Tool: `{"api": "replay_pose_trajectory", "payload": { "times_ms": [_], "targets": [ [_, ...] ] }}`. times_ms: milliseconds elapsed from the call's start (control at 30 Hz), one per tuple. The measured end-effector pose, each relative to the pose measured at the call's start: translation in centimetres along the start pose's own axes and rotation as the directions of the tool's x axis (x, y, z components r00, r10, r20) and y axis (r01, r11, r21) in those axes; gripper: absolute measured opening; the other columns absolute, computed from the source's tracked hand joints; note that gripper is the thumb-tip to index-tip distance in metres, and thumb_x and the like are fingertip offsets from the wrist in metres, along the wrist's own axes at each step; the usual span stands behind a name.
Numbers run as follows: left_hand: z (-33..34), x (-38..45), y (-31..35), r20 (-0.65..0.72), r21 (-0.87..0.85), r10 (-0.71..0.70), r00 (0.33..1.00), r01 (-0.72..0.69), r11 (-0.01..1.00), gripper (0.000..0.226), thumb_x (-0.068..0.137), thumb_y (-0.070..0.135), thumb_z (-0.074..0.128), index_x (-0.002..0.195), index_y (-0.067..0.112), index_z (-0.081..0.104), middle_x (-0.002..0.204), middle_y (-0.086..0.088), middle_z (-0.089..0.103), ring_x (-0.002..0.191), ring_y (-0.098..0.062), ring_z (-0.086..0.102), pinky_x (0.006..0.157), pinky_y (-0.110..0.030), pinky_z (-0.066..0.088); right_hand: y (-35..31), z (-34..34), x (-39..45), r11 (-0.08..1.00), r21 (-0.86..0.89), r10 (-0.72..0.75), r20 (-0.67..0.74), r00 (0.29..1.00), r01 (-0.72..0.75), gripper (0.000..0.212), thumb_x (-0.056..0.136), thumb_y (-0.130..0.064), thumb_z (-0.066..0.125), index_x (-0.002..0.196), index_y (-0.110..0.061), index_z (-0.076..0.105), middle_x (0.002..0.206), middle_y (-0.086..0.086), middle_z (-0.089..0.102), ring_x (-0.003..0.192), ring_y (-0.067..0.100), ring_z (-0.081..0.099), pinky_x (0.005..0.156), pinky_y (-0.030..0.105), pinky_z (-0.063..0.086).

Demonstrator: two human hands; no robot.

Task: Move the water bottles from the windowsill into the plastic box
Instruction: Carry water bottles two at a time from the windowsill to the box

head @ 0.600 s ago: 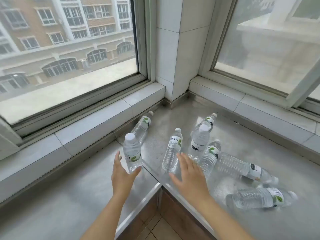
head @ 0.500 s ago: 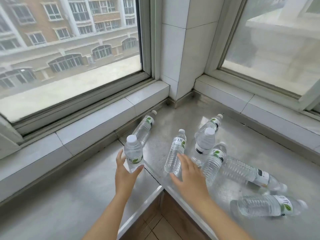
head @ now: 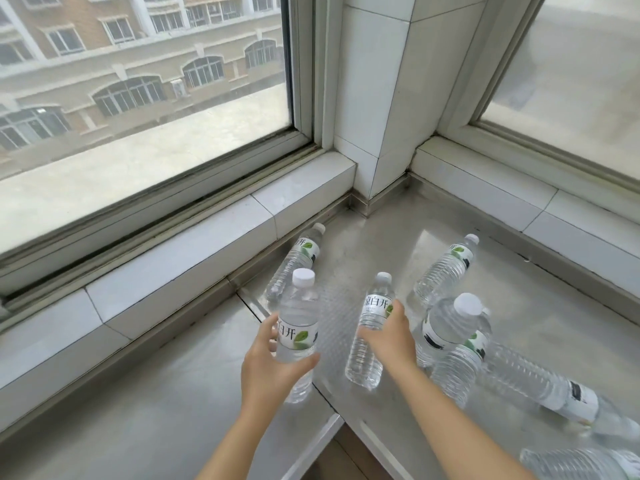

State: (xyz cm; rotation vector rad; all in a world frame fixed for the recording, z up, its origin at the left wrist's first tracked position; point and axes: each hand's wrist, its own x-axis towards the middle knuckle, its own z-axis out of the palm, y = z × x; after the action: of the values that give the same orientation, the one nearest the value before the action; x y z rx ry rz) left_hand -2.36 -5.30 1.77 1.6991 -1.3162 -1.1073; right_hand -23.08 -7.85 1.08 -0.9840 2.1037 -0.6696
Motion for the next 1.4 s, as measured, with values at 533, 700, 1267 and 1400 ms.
{"api": "replay_pose_trajectory", "payload": {
  "times_ms": [533,700,1267,1400],
  "targets": [
    [-0.4,3.8,1.7,0.066,-0.095,-0.127,0.99,0.133,0.987,0.086,0.057,0.025,0.094,0.127,0.043,0.047,0.101,0.008,0.067,0.086,-0.006,0.067,0.068,-0.02,0.048,-0.6,-0.1,0.0,0.964,0.264,-0.005,0.008,1.0,0.002,0.098,0.06,-0.01,0.085,0.137,-0.039,0.033,0.102,-0.018,0.058,0.086,0.001,0.061,0.07,0.027,0.048],
    [-2.6,2.8,2.9,0.008,-0.135,-0.113,0.994,0.113,0.984,0.085,0.055,0.026,0.095,0.126,0.042,0.051,0.102,0.004,0.071,0.079,-0.005,0.07,0.069,-0.024,0.052,-2.5,-1.7,-3.1,0.942,0.276,-0.21,0.051,0.976,0.188,0.098,0.061,-0.006,0.086,0.136,-0.042,0.034,0.103,-0.026,0.052,0.088,-0.01,0.054,0.06,0.006,0.042],
    [-11.2,-19.5,4.5,-0.528,-0.222,-0.175,0.831,0.064,0.973,0.094,0.054,0.033,0.095,0.133,0.041,0.045,0.109,0.005,0.07,0.092,-0.013,0.069,0.085,-0.038,0.058,-5.5,-3.7,-18.0,0.653,0.406,-0.757,0.305,0.578,0.639,0.099,0.057,-0.011,0.09,0.132,-0.048,0.037,0.116,-0.014,0.058,0.101,-0.003,0.054,0.07,0.003,0.047],
    [-13.3,-26.2,3.6,-0.661,-0.239,-0.223,0.717,0.081,0.968,0.093,0.057,0.034,0.093,0.135,0.039,0.044,0.108,0.007,0.069,0.089,-0.005,0.066,0.078,-0.027,0.054,-5.6,-2.4,-22.6,0.589,0.454,-0.805,0.406,0.433,0.669,0.098,0.055,-0.013,0.091,0.131,-0.049,0.039,0.116,-0.013,0.061,0.102,0.002,0.058,0.081,0.021,0.054]
  ]
}}
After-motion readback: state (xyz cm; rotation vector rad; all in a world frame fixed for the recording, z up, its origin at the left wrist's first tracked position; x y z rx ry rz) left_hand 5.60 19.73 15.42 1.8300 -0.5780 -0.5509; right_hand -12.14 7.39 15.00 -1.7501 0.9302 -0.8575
